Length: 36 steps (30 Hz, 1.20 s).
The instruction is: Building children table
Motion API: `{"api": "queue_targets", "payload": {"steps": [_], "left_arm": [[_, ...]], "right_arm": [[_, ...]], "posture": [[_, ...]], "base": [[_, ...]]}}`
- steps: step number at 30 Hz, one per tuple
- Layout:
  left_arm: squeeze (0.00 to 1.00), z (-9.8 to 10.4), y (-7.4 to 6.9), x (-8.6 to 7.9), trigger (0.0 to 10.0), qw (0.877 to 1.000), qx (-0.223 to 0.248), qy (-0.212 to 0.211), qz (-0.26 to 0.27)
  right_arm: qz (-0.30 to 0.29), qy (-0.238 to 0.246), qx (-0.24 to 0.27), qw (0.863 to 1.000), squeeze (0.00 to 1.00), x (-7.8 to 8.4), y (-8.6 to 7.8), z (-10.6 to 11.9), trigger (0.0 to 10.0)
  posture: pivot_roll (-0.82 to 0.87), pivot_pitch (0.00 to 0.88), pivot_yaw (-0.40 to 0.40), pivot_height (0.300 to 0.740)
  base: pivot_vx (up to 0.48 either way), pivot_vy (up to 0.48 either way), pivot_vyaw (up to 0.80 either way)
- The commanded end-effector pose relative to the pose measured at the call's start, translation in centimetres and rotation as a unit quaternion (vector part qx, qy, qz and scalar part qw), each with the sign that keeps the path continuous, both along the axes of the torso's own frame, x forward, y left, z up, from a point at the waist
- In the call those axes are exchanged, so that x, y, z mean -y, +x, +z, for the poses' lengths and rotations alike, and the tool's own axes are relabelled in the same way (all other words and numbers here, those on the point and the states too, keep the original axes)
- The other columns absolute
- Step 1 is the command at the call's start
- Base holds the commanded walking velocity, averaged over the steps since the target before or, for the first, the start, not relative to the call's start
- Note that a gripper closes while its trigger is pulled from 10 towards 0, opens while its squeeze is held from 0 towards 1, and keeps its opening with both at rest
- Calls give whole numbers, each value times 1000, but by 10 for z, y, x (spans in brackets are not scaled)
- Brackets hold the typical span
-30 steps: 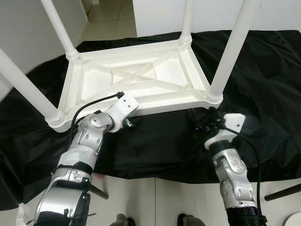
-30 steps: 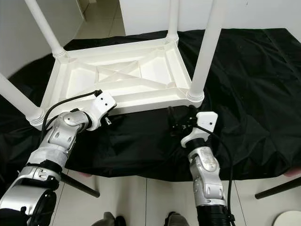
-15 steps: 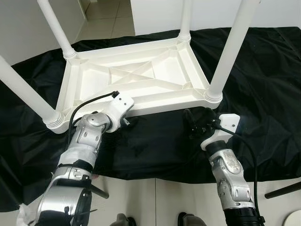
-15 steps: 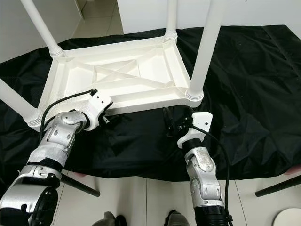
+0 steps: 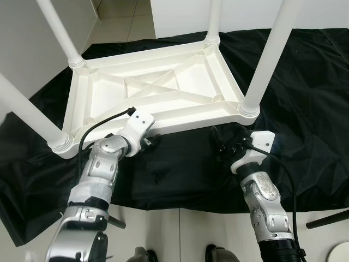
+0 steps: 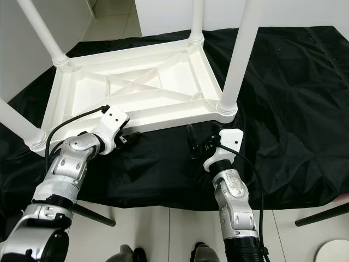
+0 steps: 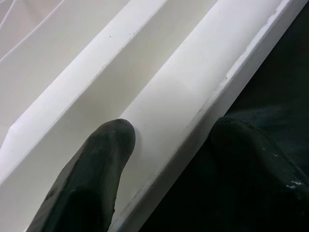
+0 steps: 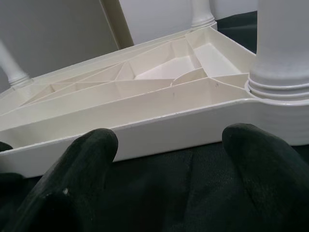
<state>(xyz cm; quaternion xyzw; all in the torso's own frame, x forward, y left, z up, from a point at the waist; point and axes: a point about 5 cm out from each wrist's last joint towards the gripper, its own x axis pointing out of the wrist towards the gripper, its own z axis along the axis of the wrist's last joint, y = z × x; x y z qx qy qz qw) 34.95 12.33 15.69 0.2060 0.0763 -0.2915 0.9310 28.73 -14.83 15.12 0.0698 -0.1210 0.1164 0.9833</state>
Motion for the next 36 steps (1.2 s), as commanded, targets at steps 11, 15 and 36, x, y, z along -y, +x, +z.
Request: {"api": "queue_targets", "payload": {"steps": [11, 15, 36], "left_arm": [[0, -24, -35, 13, 4314, 999, -33, -15, -16], [0, -23, -48, 23, 5529, 998, -26, -23, -51], [0, -25, -47, 24, 8706, 998, -25, -39, 51]], "right_arm": [[17, -9, -18, 1000, 0, -9, -1, -9, 10000], [19, -10, -19, 1000, 0, -10, 0, -10, 10000], [25, -9, -19, 999, 0, -17, 1, -12, 10000]], "posture": [[-74, 152, 136, 740], [-68, 141, 133, 740], [-66, 140, 141, 740]], "base": [[0, 0, 0], [0, 0, 0], [0, 0, 0]]}}
